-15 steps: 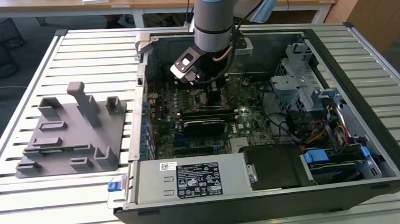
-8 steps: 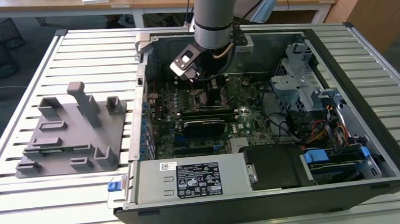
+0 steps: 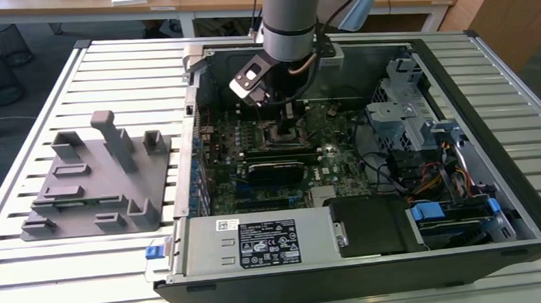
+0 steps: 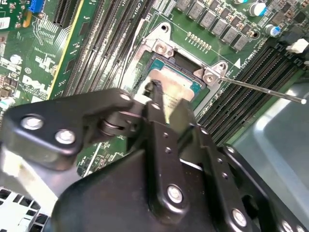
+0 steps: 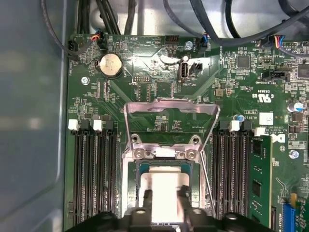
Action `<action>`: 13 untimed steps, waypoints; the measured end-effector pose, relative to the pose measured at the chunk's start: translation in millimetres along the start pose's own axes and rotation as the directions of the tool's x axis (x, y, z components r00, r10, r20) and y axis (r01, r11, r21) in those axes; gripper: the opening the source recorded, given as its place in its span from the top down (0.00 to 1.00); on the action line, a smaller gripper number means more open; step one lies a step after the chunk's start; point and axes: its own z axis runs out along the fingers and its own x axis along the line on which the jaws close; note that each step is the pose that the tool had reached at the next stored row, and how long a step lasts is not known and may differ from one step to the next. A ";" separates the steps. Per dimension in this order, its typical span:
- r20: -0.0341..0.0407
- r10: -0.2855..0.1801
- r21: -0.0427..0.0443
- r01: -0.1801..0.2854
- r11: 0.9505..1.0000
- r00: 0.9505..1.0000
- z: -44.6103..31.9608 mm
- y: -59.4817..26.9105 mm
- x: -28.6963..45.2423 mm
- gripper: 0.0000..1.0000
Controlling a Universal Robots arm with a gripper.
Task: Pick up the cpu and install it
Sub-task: 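Place the cpu into insertion slot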
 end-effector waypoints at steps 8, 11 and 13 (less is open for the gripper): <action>0.000 0.000 0.005 0.000 1.000 1.000 -6.0 0.1 -0.1 0.89; 0.000 0.000 0.005 0.000 1.000 1.000 -7.0 0.1 0.0 0.89; 0.000 0.000 0.005 0.000 1.000 1.000 -7.3 0.1 0.0 0.89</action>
